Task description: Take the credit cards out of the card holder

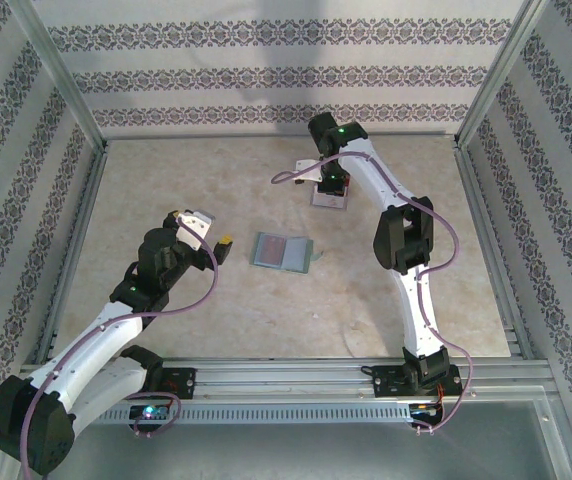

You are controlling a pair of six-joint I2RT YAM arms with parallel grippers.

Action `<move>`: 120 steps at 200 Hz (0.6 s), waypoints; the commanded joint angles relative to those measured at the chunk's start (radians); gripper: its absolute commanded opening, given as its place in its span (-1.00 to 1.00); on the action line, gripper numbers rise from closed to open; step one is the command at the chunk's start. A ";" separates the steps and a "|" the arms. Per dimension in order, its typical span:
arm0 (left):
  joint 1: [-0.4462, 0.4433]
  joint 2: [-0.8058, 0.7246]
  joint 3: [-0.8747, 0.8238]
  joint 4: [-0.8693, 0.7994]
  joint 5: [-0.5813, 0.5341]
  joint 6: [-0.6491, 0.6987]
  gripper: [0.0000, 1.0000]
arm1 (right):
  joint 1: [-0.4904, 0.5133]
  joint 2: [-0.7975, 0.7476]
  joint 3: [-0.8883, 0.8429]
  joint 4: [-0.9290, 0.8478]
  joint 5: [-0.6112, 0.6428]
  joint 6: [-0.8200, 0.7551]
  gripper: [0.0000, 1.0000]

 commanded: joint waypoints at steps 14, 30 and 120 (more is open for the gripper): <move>0.009 0.003 0.022 -0.024 -0.009 -0.005 0.99 | -0.016 0.030 0.007 0.043 0.039 -0.019 -1.00; 0.009 0.006 0.024 -0.024 -0.010 -0.006 0.99 | -0.020 0.034 0.005 0.054 0.036 -0.019 -1.00; 0.008 0.019 0.036 -0.028 -0.005 -0.006 0.99 | -0.030 0.062 0.011 0.071 0.014 -0.008 -1.00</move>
